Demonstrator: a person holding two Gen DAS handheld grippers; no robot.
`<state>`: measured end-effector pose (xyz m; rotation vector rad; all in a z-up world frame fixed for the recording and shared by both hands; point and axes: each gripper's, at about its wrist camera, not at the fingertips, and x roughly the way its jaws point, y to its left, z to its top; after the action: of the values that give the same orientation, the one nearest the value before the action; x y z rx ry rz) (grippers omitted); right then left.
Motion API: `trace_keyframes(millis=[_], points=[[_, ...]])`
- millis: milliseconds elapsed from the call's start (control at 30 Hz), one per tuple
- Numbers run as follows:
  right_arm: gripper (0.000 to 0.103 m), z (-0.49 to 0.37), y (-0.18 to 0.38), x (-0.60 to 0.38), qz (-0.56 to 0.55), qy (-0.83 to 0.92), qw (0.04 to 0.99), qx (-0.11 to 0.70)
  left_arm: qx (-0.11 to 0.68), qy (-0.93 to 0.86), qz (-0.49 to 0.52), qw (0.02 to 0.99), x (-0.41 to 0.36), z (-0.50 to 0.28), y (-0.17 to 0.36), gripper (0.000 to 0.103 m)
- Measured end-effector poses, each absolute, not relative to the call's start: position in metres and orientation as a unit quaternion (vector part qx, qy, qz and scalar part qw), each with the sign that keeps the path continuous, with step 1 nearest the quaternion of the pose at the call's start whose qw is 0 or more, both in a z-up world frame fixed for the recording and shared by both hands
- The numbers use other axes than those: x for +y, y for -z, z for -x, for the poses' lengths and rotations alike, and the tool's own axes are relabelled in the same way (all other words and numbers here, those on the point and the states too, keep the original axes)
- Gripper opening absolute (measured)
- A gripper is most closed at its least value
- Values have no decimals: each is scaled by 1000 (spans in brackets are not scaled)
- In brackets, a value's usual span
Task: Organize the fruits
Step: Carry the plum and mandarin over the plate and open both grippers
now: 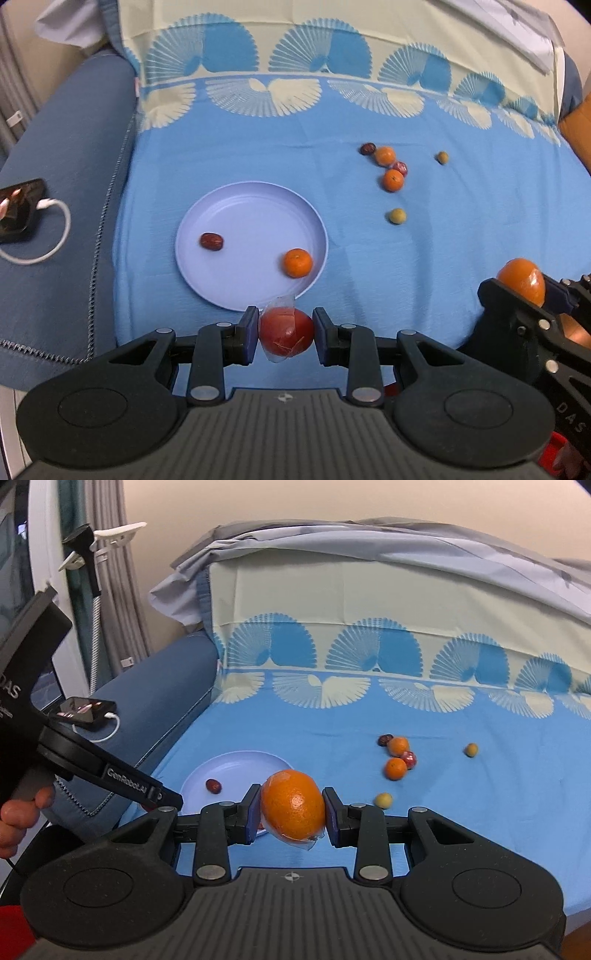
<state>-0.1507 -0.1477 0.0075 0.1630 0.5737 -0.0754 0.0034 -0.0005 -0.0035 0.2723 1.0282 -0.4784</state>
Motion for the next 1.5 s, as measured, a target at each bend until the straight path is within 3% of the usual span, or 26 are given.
trace_keyframes(millis=[867,1233,1500], points=[[36,146,-7,-129,-53,31,956,286,464,196,-93,859,39,-4,-14,34],[36,96,14,-115,-34,-7,952,304,461,160,-65,871,45,-40,-9,34],[36,40,48,-113,-33,-24,939,340,492,156,-87,852,28,-89,31,34]])
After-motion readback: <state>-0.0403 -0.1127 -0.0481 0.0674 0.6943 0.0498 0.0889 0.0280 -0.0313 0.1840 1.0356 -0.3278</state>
